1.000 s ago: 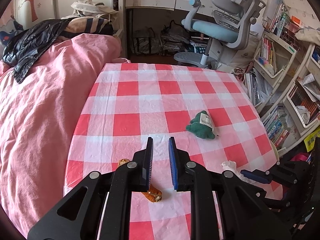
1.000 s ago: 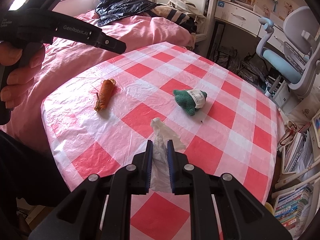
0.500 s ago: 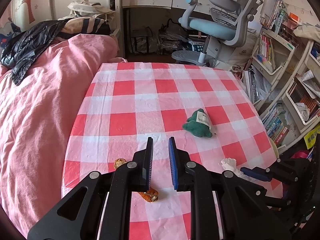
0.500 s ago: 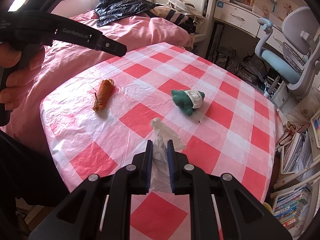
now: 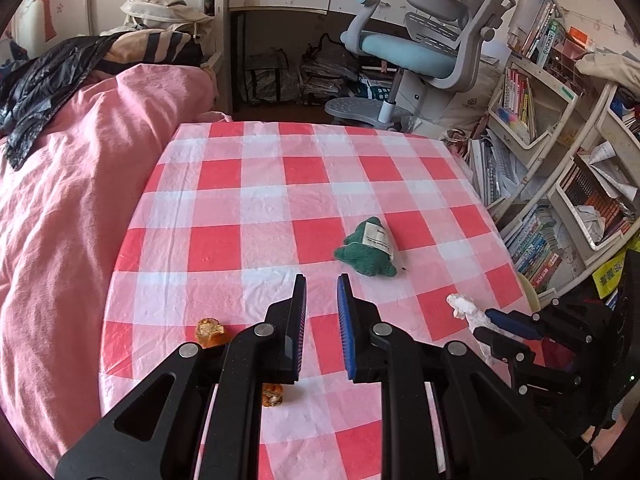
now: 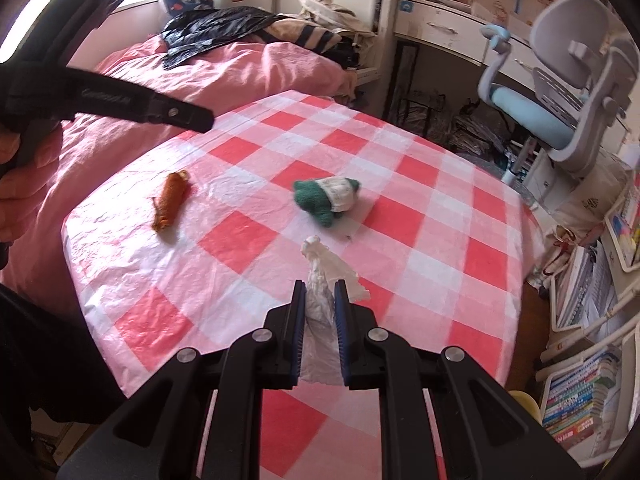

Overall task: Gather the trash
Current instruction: 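Carry the tissue over the yellow wastebasket and open the right gripper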

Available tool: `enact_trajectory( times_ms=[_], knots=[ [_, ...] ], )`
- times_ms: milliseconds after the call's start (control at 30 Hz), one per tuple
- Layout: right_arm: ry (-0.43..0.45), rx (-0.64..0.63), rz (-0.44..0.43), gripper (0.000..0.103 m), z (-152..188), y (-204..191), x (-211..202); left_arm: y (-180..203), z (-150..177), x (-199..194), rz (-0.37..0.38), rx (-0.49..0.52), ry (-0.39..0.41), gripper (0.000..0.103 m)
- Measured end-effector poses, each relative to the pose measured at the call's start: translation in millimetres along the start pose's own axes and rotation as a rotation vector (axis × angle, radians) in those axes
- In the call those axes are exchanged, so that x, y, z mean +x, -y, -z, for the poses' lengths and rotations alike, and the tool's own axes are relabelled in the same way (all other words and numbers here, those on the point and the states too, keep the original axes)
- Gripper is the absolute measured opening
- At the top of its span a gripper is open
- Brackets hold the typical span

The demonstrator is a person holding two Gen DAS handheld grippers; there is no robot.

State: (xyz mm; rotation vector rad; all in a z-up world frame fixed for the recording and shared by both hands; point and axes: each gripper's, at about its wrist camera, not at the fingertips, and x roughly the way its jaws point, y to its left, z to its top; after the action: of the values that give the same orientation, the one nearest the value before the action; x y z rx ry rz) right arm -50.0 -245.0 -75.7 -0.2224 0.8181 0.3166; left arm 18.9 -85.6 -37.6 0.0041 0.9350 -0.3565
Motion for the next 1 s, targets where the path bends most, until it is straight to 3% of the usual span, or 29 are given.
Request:
enact_trajectory(
  times_ms=[267, 433, 733, 1000],
  knots=[
    [-0.002, 0.091, 0.088, 0.015, 27, 56, -20, 49, -4, 18, 0.054, 0.051, -0.026, 0.015],
    [-0.024, 0.171, 0.141, 0.015, 59, 102, -34, 112, -5, 39, 0.114, 0.122, -0.055, 0.015],
    [-0.032, 0.422, 0.19, 0.015, 123, 197, -53, 254, 7, 77, 0.253, 0.279, -0.089, 0.015],
    [-0.051, 0.49, 0.171, 0.015, 148, 231, -41, 331, 16, 115, 0.318, 0.34, -0.135, 0.015]
  ],
)
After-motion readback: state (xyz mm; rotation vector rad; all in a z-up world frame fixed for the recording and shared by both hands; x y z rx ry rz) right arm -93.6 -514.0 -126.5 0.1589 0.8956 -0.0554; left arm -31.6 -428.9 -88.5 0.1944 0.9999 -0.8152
